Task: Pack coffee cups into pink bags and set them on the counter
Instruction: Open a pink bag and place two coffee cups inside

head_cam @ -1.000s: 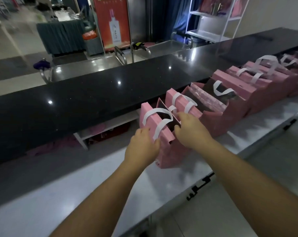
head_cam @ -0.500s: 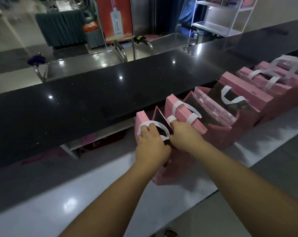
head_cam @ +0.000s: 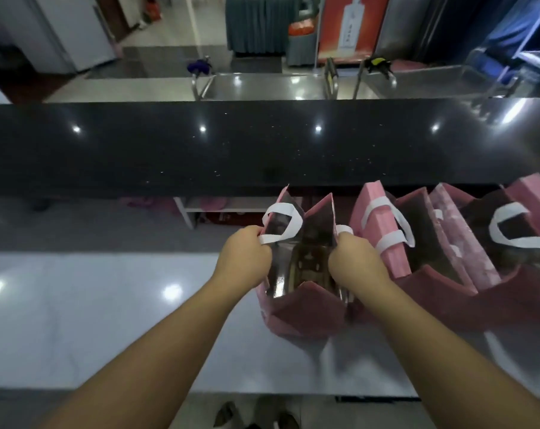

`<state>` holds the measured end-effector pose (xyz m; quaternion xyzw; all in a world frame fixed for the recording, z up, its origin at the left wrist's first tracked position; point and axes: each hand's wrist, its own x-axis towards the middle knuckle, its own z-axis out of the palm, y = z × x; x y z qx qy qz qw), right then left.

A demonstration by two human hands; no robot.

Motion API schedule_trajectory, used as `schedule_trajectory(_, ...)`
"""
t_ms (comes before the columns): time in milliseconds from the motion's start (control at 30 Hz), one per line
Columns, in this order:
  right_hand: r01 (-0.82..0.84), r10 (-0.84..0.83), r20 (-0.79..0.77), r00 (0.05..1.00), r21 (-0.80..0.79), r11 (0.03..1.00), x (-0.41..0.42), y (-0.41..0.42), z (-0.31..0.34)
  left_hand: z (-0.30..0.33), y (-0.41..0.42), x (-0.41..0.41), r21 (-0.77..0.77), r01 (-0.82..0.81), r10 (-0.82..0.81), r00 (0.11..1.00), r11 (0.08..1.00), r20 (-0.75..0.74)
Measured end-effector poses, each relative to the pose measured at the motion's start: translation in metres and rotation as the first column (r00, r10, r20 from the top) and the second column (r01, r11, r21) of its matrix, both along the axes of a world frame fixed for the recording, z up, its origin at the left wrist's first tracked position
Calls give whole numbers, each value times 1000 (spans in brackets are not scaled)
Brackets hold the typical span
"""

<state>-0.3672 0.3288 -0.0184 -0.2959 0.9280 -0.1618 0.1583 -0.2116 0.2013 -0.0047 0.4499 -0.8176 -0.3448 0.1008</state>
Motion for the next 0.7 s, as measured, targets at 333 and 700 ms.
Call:
schedule_trajectory(333,-349,349,3,937,-48,936,108,-67,10,10,-6,166,96,-353,364,920,931,-145)
schedule_trajectory(700,-720,718,-72,693,-24,693,376,-130,20,5,27,450,169,-671,686,665,722,-293)
